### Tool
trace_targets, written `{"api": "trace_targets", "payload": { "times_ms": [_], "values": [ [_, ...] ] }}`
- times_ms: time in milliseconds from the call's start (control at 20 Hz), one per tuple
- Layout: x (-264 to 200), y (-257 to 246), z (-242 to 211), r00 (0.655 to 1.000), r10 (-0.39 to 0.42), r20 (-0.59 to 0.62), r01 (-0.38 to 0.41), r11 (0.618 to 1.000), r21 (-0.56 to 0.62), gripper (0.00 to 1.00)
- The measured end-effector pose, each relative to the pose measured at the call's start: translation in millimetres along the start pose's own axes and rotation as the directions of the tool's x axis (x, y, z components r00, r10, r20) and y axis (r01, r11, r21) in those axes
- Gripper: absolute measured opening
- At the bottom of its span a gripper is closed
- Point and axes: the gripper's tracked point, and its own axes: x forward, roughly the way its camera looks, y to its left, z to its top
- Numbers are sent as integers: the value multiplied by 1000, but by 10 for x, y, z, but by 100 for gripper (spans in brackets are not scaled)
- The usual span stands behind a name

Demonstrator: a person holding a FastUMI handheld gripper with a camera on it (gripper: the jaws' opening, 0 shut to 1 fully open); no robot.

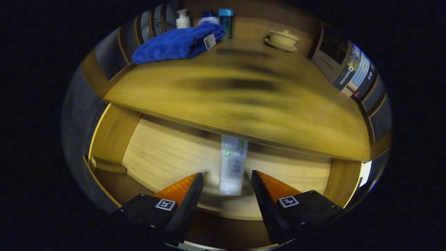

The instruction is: Pull open the drawer, take out the items inside it, and place them on the countertop above the cabinet.

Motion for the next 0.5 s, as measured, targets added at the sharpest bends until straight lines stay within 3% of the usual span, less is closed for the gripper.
{"api": "trace_targets", "payload": {
  "times_ms": [300,500],
  "values": [
    [64,-150,337,999,1,-54,4,997,80,88],
    [-29,-284,696,999,-9,-45,12,997,73,61]
  ]
}}
